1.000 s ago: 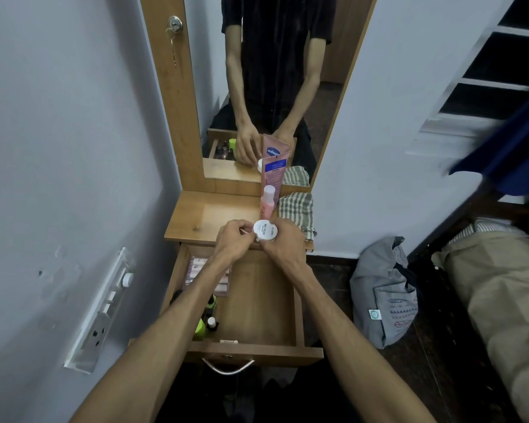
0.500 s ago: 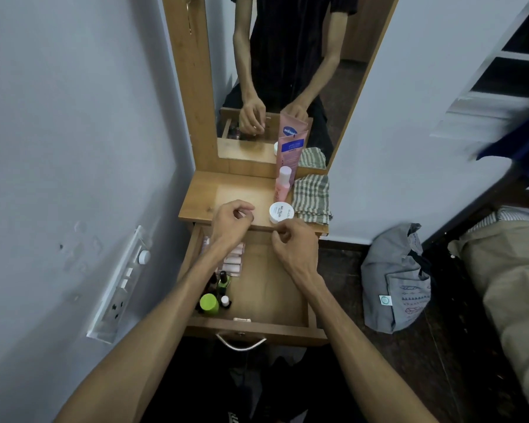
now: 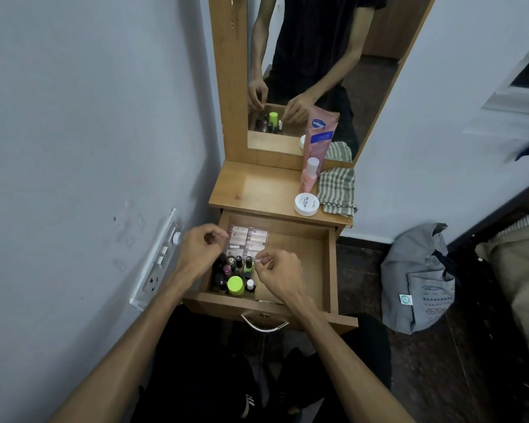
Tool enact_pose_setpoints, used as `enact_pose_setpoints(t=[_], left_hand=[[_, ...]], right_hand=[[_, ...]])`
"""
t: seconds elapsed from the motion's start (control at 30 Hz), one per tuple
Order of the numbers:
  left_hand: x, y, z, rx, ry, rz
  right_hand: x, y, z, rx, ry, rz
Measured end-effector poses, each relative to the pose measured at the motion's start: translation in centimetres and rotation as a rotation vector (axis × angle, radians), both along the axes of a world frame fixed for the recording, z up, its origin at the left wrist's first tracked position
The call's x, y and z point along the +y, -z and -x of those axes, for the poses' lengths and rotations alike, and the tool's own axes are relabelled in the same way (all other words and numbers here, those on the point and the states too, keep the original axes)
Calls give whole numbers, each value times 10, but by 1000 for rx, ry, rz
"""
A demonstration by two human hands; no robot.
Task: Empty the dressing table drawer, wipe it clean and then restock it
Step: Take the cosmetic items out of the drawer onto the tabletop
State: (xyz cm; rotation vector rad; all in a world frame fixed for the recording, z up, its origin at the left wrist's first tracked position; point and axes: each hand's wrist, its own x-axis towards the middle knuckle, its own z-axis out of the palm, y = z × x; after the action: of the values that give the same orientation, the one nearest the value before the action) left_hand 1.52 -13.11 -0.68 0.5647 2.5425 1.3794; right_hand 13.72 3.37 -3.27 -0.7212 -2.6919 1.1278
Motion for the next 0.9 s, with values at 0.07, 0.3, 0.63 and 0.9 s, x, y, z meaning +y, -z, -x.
enact_pose_setpoints(t=[0.07,0.3,0.63,0.9], left_hand=[[-5,2,-1,-2,-6,38],[-3,9,2,90,35,245],[25,26,25,75,82,330],[34,39,40,36,38,301]], right_hand=[[-2,0,2,-3,12,1],[9,7,9,-46,150,38],[34,31,45,-196,335,368],[25,35,70,-178,431,653]])
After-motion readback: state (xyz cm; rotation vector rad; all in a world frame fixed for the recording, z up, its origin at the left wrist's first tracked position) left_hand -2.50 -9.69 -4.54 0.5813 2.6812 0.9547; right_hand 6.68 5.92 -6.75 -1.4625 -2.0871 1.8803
